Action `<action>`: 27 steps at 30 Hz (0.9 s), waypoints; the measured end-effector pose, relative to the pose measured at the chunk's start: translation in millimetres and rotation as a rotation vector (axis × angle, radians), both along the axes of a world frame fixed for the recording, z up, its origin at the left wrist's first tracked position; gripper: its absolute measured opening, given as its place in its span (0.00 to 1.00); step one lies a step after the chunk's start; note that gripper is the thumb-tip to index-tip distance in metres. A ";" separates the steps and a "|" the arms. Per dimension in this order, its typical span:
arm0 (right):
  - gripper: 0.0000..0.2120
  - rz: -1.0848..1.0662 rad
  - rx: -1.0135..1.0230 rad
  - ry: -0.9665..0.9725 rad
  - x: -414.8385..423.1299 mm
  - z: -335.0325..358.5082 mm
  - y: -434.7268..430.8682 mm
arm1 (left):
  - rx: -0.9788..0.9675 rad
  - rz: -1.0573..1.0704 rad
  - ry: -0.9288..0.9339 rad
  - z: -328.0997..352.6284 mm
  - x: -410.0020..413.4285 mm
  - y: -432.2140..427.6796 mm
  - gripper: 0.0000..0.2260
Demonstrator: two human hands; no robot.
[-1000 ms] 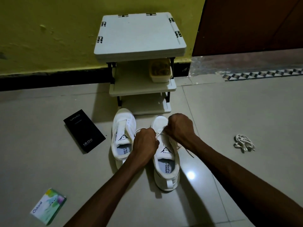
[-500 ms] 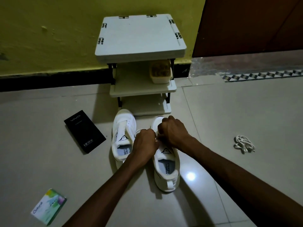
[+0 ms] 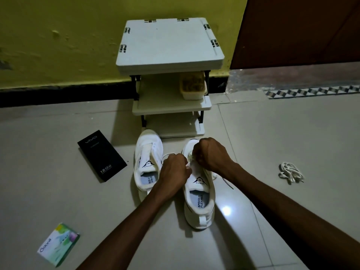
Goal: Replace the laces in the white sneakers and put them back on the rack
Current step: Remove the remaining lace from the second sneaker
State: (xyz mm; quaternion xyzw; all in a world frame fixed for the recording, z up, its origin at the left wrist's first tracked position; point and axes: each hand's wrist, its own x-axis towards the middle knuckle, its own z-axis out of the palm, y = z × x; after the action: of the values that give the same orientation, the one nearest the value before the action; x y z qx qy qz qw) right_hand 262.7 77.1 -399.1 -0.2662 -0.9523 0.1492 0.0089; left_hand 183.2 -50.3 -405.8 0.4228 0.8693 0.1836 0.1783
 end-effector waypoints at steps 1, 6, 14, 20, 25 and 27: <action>0.06 -0.024 -0.027 0.010 -0.7 -0.1 0.3 | 0.002 0.003 -0.006 -0.5 0.1 -0.1 0.08; 0.15 -0.228 -0.222 -0.052 -11.9 -5.4 -2.2 | 0.033 0.025 0.005 -0.8 1.5 -0.2 0.07; 0.09 -0.398 -0.393 0.127 -18.3 7.4 -2.7 | 0.032 0.023 0.019 -0.1 1.3 -2.7 0.10; 0.11 -0.634 -0.715 0.688 -16.5 57.4 16.9 | 0.025 0.013 0.020 9.3 2.9 -8.7 0.13; 0.12 -0.586 -0.776 0.444 3.8 23.3 13.7 | 0.012 0.039 -0.086 10.9 0.7 -8.3 0.12; 0.15 -0.449 -0.641 0.222 6.1 9.5 9.7 | 0.010 0.047 -0.077 12.4 2.2 -7.5 0.15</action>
State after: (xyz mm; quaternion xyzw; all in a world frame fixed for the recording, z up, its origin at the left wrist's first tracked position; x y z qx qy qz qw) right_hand 268.8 86.8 -389.6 -0.4389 -0.7691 0.4605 0.0605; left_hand 185.4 -57.8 -393.4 0.3956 0.8707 0.2082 0.2048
